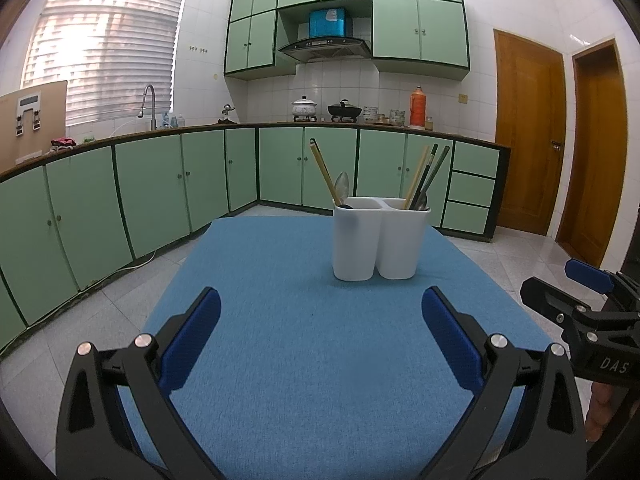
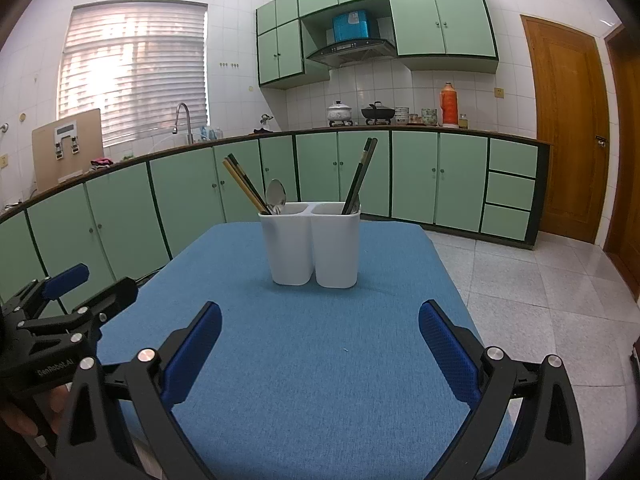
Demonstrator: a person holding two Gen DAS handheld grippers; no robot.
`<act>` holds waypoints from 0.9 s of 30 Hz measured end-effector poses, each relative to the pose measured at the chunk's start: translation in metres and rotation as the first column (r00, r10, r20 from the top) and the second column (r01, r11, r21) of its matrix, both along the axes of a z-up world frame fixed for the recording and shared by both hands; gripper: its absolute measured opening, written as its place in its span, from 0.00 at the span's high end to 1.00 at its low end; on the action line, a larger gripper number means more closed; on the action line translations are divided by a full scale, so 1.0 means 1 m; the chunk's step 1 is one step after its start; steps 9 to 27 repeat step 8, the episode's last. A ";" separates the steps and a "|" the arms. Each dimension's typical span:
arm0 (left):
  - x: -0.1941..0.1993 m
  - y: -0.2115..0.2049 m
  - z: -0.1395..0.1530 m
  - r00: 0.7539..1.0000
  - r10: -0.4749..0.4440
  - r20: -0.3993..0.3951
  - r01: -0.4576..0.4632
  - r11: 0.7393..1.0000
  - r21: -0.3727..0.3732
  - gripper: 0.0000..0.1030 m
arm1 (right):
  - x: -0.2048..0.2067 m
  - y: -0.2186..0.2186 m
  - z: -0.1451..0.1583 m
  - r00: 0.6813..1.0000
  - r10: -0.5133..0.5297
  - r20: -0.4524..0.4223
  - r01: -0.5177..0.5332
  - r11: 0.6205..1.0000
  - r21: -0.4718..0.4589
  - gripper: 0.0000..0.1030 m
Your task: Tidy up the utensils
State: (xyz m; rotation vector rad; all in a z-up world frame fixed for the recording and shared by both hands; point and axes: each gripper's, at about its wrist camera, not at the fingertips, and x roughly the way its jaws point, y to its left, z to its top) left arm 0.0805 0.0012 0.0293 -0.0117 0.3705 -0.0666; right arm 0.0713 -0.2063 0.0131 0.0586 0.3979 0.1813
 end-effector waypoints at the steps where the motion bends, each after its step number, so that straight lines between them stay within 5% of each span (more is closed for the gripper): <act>1: 0.000 0.000 0.000 1.000 0.000 0.000 0.000 1.000 0.000 0.05 | 0.000 0.000 0.000 1.000 0.000 0.000 0.000 1.000 0.000 0.06; 27: 0.000 0.000 0.000 1.000 0.002 -0.001 -0.002 1.000 -0.001 0.05 | 0.000 0.001 0.000 1.000 0.001 0.000 -0.001 1.000 -0.001 0.06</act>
